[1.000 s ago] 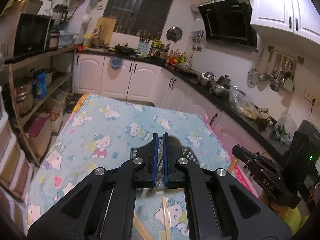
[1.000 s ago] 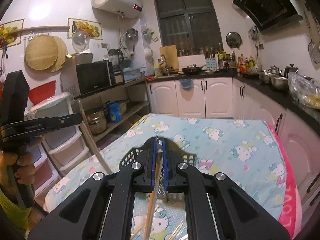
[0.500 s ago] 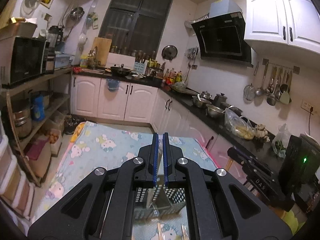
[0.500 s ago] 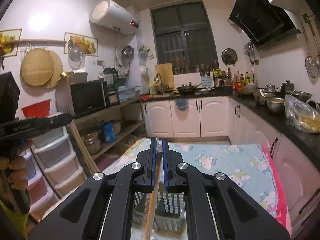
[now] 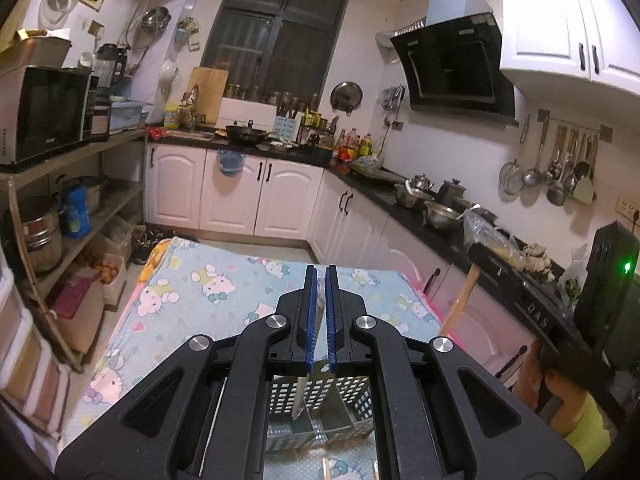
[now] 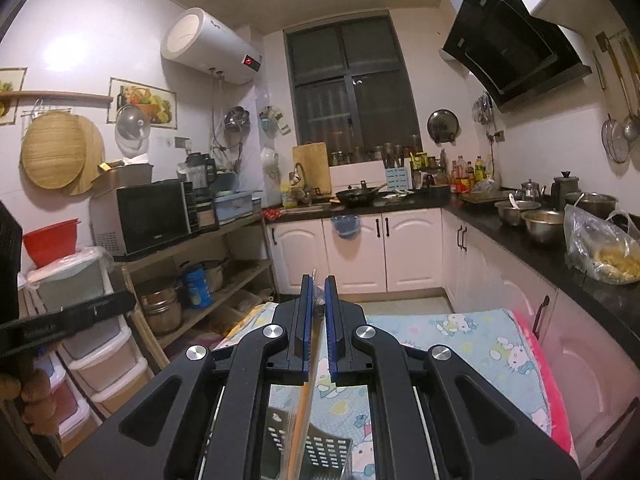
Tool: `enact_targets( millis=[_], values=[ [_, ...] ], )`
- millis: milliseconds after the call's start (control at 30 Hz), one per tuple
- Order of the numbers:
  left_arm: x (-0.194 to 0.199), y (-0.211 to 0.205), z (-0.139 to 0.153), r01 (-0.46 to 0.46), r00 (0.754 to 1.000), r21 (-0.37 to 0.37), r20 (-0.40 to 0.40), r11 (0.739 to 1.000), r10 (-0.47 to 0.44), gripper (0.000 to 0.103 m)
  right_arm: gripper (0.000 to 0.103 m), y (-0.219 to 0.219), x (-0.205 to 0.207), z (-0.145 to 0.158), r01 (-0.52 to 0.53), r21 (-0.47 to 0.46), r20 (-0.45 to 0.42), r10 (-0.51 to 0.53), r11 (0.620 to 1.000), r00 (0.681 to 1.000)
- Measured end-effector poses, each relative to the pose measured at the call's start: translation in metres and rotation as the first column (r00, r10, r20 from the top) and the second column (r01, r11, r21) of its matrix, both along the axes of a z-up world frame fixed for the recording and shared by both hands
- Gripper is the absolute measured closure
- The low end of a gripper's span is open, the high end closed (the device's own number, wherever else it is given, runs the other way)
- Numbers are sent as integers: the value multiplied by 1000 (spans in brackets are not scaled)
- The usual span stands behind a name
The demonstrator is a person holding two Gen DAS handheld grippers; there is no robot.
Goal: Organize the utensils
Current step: 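Lower the chopsticks into the holder slots and open both tools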
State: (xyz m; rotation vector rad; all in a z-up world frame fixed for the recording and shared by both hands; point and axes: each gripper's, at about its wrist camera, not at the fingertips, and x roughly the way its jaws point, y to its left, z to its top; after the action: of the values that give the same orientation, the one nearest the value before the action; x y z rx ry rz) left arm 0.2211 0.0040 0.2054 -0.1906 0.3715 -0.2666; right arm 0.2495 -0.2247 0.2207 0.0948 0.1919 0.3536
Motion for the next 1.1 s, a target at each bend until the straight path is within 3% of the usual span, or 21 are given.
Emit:
enact_targets(
  millis=[667,1100],
  values=[
    [26,-11,-85,-6,995,-2,-104,1000,6,102,97,21,42,-80,82,-64,-38,-84,995,996],
    [19,-8,-87,-5,996,-22,-95,1000,3,102,96,20,42,-112,75,-66,-113,-82,995,990]
  ],
)
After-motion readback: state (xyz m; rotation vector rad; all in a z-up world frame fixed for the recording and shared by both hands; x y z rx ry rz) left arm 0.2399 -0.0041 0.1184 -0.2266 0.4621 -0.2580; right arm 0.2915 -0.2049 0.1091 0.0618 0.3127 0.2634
